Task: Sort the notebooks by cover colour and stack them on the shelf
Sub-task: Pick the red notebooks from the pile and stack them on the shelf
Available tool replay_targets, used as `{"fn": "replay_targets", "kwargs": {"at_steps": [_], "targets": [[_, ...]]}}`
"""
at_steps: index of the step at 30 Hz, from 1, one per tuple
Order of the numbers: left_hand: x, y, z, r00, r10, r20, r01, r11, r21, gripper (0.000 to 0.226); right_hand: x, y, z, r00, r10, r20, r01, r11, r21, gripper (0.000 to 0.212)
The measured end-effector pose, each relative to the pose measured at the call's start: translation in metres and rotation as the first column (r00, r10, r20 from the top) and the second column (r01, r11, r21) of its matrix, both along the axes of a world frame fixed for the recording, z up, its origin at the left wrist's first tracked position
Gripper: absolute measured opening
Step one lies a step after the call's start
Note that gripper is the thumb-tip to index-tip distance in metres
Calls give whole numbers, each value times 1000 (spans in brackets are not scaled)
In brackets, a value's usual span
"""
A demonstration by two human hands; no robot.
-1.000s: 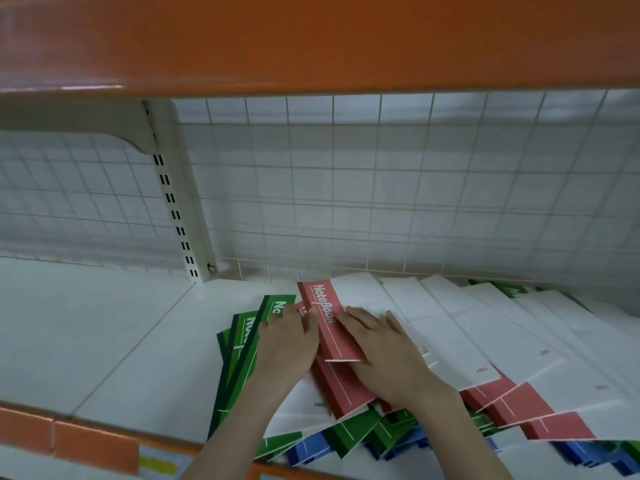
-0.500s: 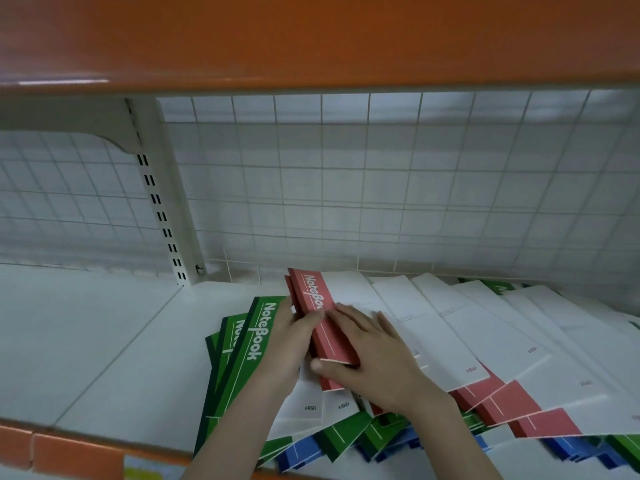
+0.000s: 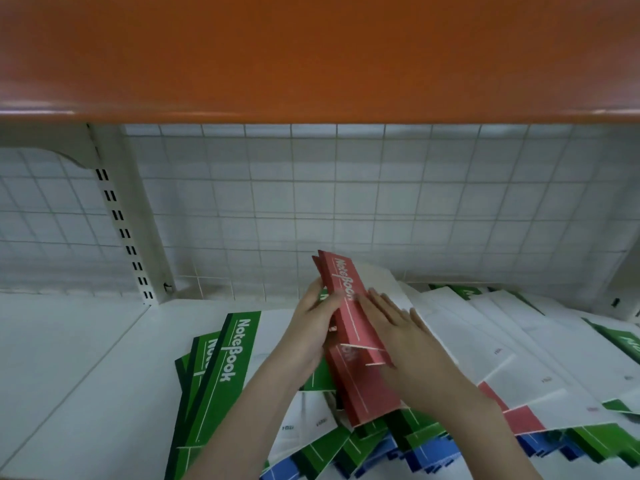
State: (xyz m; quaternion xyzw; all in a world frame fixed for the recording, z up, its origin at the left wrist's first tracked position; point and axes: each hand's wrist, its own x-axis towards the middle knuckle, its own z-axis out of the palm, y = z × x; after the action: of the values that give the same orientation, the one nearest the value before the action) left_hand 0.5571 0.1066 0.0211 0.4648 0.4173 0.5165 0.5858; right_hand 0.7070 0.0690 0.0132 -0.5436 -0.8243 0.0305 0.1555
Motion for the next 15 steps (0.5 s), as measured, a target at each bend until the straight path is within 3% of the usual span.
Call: {"fn": "replay_targets", "kwargs": {"at_steps": [3, 6, 8, 11, 15], "targets": [[2, 2, -8, 958, 81, -276, -67, 996, 59, 20, 9, -1, -5, 987, -21, -159, 5, 995, -101, 60], [-6, 1, -19, 835, 160, -526, -126, 987, 100, 18, 8, 1, -15, 999, -16, -31, 12, 990, -140, 65], [-10, -1, -23, 794, 142, -591, -122, 990, 73, 8, 3, 3, -19, 999, -35, -8, 33, 989, -147, 67], [-14, -2, -22, 856, 103, -506, -122, 992, -5, 8, -3, 4, -21, 999, -43, -17, 41, 989, -139, 67], [-19, -3, -20, 981, 159, -114, -176, 972, -154, 38, -7, 2, -24, 999, -34, -11, 32, 990, -134, 68]]}}
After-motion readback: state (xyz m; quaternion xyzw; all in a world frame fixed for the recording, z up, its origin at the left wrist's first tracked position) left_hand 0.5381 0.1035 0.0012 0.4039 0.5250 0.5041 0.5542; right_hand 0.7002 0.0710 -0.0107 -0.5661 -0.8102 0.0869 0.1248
